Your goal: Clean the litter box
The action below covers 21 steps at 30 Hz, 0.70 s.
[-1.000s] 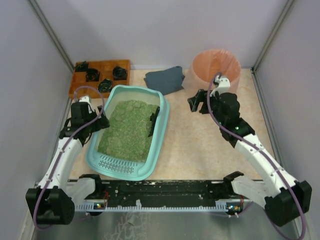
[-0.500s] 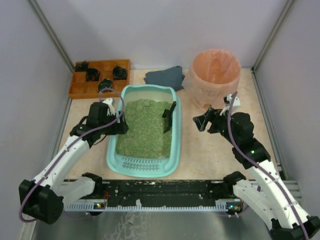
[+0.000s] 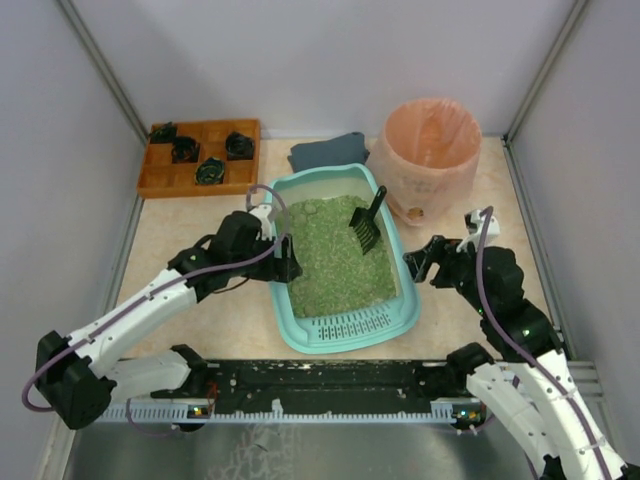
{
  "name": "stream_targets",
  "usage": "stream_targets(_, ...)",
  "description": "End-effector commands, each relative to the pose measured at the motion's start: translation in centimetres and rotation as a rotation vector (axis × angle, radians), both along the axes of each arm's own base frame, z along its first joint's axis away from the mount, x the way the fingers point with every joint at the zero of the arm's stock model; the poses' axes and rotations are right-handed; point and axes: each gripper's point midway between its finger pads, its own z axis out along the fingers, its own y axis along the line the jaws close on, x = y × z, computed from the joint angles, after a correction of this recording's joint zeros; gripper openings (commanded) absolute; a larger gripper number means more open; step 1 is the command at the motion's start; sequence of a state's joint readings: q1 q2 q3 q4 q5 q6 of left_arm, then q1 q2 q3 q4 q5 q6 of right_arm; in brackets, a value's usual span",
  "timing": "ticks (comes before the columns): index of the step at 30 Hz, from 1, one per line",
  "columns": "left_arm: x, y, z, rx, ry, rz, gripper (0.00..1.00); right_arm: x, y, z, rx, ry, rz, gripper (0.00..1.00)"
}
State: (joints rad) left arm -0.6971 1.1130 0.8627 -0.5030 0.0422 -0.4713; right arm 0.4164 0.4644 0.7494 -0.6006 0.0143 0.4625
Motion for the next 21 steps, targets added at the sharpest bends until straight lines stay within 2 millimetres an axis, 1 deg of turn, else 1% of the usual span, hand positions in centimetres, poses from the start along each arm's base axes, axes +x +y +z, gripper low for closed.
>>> stream_targets(1, 2.3, 1.6, 5.1, -0.002, -0.206, 0.093, 0.92, 0.2, -0.2, 1.5, -0.048, -0.001, 0.009, 0.76)
stream_targets(2, 2.3, 2.6, 6.2, 0.003, -0.259, 0.11, 0.93, 0.4, 0.1, 1.7, -0.054, 0.001, 0.025, 0.77)
stream_targets(5, 2.3, 5.2, 8.1, 0.05, -0.369, 0.157, 0.96, 1.2, 1.3, 2.1, -0.059, 0.004, 0.077, 0.77)
stream_targets(7, 2.0, 6.8, 8.7, 0.081, -0.42, 0.182, 0.96, 2.2, 2.1, 2.5, -0.059, 0.004, 0.098, 0.77)
stream_targets(9, 1.5, 7.8, 8.7, 0.098, -0.444, 0.19, 0.96, 3.5, 2.7, 2.8, -0.066, 0.001, 0.106, 0.77)
stream_targets(13, 0.3, 8.3, 8.2, 0.078, -0.467, 0.165, 0.97, 6.7, 4.2, 3.5, -0.09, 0.003, 0.119, 0.77)
stream_targets(15, -0.2, 8.5, 7.7, 0.069, -0.474, 0.153, 0.97, 8.8, 4.7, 3.3, -0.104, 0.014, 0.099, 0.77)
stream_targets(17, -0.4, 8.6, 8.1, 0.047, -0.495, 0.154, 0.97, 10.7, 5.4, 3.9, -0.1, -0.003, 0.094, 0.77)
stream_targets(18, -0.6, 8.5, 8.4, 0.033, -0.508, 0.145, 0.97, 11.5, 5.8, 3.9, -0.101, -0.007, 0.096, 0.76)
stream_targets(21, -0.7, 8.5, 8.5, 0.02, -0.516, 0.144, 0.97, 14.0, 6.6, 3.6, -0.111, -0.006, 0.084, 0.73)
